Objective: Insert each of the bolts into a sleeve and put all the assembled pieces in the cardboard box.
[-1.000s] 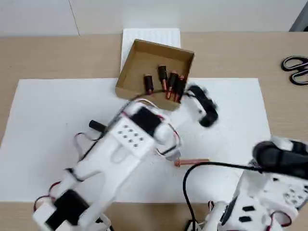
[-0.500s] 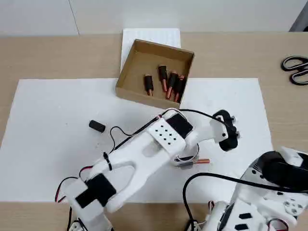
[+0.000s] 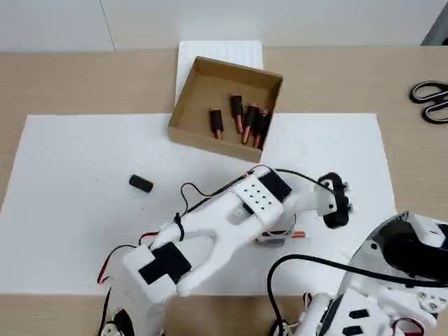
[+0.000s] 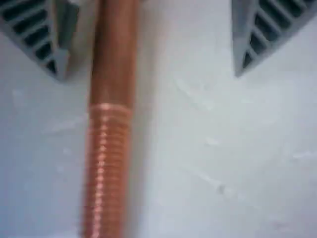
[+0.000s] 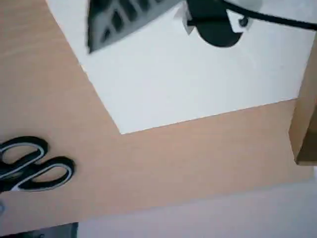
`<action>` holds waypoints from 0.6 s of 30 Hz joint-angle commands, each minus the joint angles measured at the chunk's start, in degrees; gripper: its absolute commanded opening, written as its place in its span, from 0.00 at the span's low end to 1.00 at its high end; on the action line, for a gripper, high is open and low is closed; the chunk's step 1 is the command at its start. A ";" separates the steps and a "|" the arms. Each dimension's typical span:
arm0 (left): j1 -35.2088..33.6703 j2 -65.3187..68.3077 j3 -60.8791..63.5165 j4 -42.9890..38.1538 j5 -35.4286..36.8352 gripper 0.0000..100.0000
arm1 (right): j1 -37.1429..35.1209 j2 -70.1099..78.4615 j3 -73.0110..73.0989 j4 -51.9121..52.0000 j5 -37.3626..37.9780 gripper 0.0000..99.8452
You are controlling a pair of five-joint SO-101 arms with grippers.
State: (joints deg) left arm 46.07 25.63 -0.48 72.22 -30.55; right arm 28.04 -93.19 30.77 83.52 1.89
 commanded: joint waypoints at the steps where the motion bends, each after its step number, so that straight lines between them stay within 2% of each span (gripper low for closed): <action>1: 0.53 1.76 -1.54 -1.05 0.09 0.13 | -0.40 0.40 -1.67 -2.33 -0.26 0.30; 4: 0.44 3.08 -1.54 -0.79 0.09 0.02 | -0.40 0.40 -1.67 -2.77 -0.26 0.30; 9: -0.35 2.37 -2.77 4.04 0.70 0.01 | -0.40 0.40 -1.67 -2.86 -0.26 0.30; 14: -4.48 -0.70 -8.84 5.63 10.29 0.01 | -0.40 0.48 -1.67 -2.86 -0.26 0.30; 18: -9.32 -3.25 -16.48 8.62 22.51 0.01 | -0.40 0.48 -1.49 -2.77 -0.26 0.30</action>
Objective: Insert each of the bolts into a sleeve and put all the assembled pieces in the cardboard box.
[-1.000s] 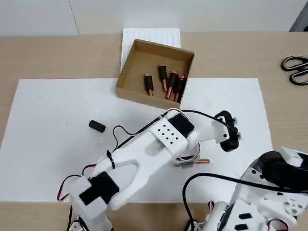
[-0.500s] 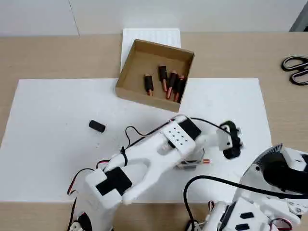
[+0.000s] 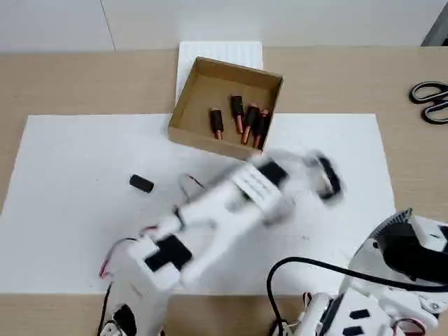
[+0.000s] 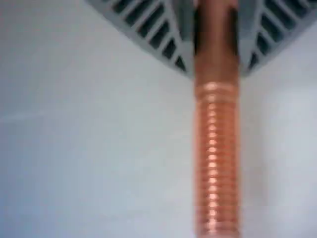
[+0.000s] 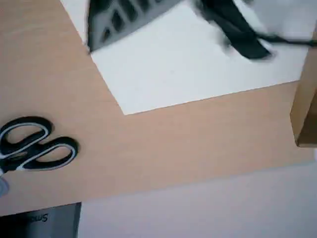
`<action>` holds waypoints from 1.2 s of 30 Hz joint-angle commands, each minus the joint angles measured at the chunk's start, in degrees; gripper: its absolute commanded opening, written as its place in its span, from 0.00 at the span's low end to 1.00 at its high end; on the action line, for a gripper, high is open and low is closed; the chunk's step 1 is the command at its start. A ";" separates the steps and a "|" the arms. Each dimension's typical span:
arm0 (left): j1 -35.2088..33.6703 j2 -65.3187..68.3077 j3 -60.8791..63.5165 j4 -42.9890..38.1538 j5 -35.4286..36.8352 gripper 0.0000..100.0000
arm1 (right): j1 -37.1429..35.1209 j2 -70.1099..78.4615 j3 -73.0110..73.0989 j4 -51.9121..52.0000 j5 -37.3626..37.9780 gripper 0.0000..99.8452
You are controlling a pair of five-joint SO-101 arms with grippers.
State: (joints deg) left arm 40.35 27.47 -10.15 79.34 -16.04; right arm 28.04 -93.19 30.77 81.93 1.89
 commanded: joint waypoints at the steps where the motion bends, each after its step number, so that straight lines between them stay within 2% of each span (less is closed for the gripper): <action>1: -5.27 -5.71 -8.57 2.73 10.90 0.01 | -0.40 0.48 -1.49 -1.19 -0.26 0.30; 5: -9.93 -6.68 -14.29 7.21 13.71 0.01 | -0.40 0.48 -1.41 -1.27 -0.26 0.30; 10: -16.97 -7.82 -18.24 17.05 19.08 0.01 | -0.40 0.48 -1.41 -1.27 -0.26 0.30; 14: -24.62 -8.26 -20.00 18.20 28.84 0.01 | -0.40 0.57 -1.32 -2.24 -0.26 0.30; 19: -34.99 -8.26 -28.09 20.57 53.01 0.01 | -0.40 0.57 -1.32 -3.74 -0.26 0.30; 24: -47.74 -8.35 -30.99 21.01 88.97 0.01 | -0.40 0.57 -1.32 -3.74 -0.26 0.30; 26: -51.96 -7.74 -29.93 20.84 95.56 0.01 | -0.40 0.57 -1.32 -3.74 -0.26 0.30; 32: -63.12 -7.56 -21.05 20.48 99.08 0.01 | -0.40 0.57 -1.41 -4.97 -0.18 0.30; 36: -67.52 -3.69 -11.03 11.34 96.62 0.01 | -0.40 0.57 -1.41 -6.81 -0.26 0.30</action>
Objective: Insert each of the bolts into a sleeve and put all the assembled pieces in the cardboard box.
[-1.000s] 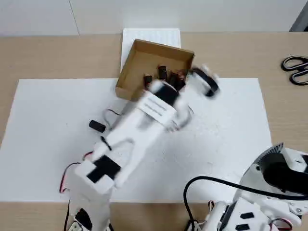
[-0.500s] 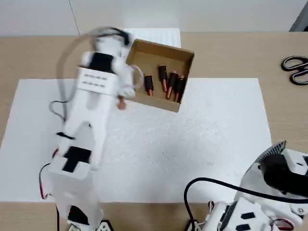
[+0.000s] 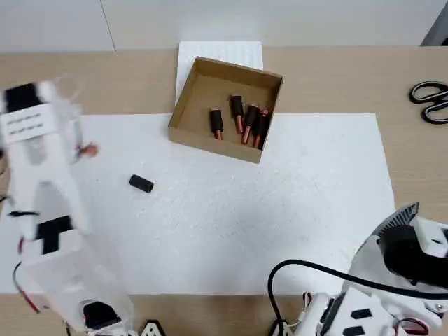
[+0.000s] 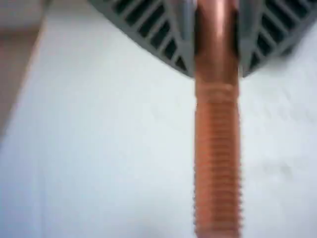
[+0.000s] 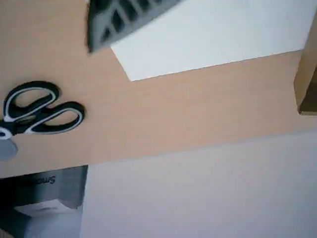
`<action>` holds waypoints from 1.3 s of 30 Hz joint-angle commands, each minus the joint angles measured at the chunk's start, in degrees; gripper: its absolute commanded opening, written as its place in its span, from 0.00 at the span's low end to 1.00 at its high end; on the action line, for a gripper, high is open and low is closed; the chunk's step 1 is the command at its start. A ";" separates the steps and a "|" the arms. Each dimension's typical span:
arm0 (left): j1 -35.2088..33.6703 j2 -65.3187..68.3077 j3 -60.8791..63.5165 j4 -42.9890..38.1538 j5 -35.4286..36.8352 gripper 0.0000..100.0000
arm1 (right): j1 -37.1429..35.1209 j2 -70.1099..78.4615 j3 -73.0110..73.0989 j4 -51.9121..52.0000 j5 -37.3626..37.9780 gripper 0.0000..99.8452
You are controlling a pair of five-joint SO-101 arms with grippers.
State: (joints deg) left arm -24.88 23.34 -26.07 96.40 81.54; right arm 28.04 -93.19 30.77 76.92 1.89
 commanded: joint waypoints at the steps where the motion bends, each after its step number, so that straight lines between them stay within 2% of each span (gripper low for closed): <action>1: -2.73 2.20 7.08 -8.18 -1.76 0.01 | -0.40 0.57 -1.41 -2.33 -0.26 0.30; 7: -3.87 10.46 9.27 -15.03 -4.66 0.02 | -0.40 0.66 -1.32 -3.21 -0.18 0.30; 11: -2.99 12.75 8.66 -15.03 -7.65 0.14 | -0.40 0.84 -1.32 -3.21 0.09 0.30; 14: -1.49 11.34 6.81 -11.60 -8.70 0.27 | -0.40 2.68 -1.41 -3.30 1.32 0.30; 16: -0.53 8.70 3.47 -5.89 -8.79 0.34 | -0.40 4.00 -1.58 -3.30 0.97 0.30; 19: 2.29 1.49 -7.08 4.66 -10.81 0.39 | -0.40 4.88 -1.67 -4.62 0.97 0.30; 21: 4.66 -4.92 -12.18 3.78 -17.76 0.39 | -0.40 5.23 -1.41 -5.14 0.97 0.30; 24: 8.26 -15.21 -20.18 3.52 -35.96 0.39 | -0.40 5.32 -1.32 -5.41 0.97 0.30; 27: 13.10 -19.96 -25.36 3.34 -60.13 0.39 | -0.40 5.32 -1.32 -4.97 0.97 0.30; 29: 14.42 -21.19 -25.01 4.13 -77.98 0.39 | -0.40 5.32 -1.32 -4.70 0.97 0.30; 31: 14.59 -21.19 -19.82 4.13 -91.78 0.39 | -0.40 5.23 -0.53 -3.82 1.23 0.30; 34: 8.53 -21.01 -8.57 4.13 -120.09 0.39 | -0.40 5.23 2.02 -2.51 1.41 0.30; 37: -2.37 -20.57 0.66 4.04 -150.15 0.39 | -0.48 4.70 4.66 -2.86 1.41 0.30; 39: -8.79 -19.87 0.92 3.96 -165.27 0.39 | -0.48 4.70 5.45 -2.86 1.41 0.30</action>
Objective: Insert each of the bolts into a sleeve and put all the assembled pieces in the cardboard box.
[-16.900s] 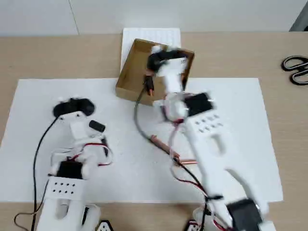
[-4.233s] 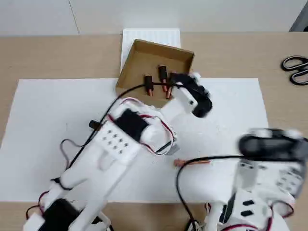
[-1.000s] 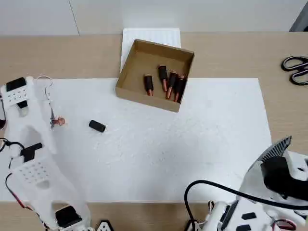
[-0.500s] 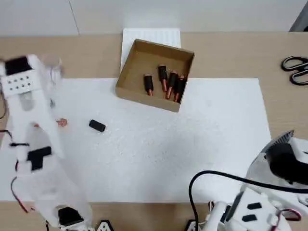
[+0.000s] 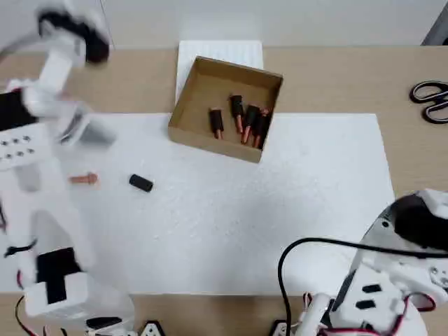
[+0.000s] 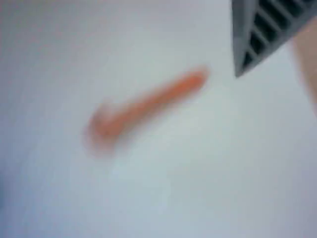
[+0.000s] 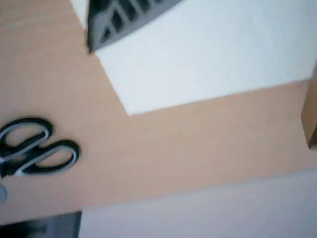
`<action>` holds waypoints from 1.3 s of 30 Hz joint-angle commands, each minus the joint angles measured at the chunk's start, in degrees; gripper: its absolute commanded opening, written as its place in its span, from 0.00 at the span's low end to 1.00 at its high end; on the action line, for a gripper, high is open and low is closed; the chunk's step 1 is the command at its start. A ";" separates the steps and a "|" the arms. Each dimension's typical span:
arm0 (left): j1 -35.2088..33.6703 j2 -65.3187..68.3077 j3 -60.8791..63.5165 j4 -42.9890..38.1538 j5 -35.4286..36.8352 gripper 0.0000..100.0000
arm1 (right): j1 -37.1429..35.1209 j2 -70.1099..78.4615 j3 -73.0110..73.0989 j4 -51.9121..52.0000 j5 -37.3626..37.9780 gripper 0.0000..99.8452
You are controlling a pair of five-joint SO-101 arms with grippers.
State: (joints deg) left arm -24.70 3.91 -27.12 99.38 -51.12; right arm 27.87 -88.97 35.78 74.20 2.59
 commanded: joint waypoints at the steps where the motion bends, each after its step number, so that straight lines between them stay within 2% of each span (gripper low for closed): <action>1: -11.16 0.35 1.71 0.97 -38.86 0.39 | -0.31 0.48 0.62 -0.13 0.70 0.30; 4: -16.09 3.78 0.75 -2.11 -52.57 0.39 | -0.31 0.48 0.70 -0.04 0.70 0.30; 6: -16.18 7.47 0.92 -5.98 -53.10 0.37 | -0.31 0.48 0.79 0.40 0.53 0.30; 8: -14.51 11.25 1.36 -9.85 -51.25 0.29 | -0.31 0.48 0.79 0.66 0.35 0.30; 11: -13.19 13.80 -0.22 -11.08 -50.90 0.19 | -0.22 0.48 0.88 0.92 0.26 0.30; 15: -8.79 16.00 1.10 -20.22 -53.01 0.21 | -0.13 0.48 0.88 1.71 0.35 0.30; 18: -6.15 19.43 3.65 -24.97 -58.99 0.27 | -0.13 0.48 0.88 3.56 0.26 0.30; 25: -4.22 24.09 4.09 -17.05 -61.01 0.28 | -0.04 0.48 1.85 4.62 0.70 0.30; 33: -7.82 26.46 4.35 -16.44 -64.26 0.28 | 0.13 0.48 2.11 5.23 0.70 0.30; 39: -8.00 28.84 4.09 -16.44 -67.25 0.28 | 0.13 0.48 2.11 5.85 0.70 0.30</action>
State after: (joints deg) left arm -32.44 33.01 -22.46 82.51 -77.05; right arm 27.87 -88.97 37.89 79.82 2.59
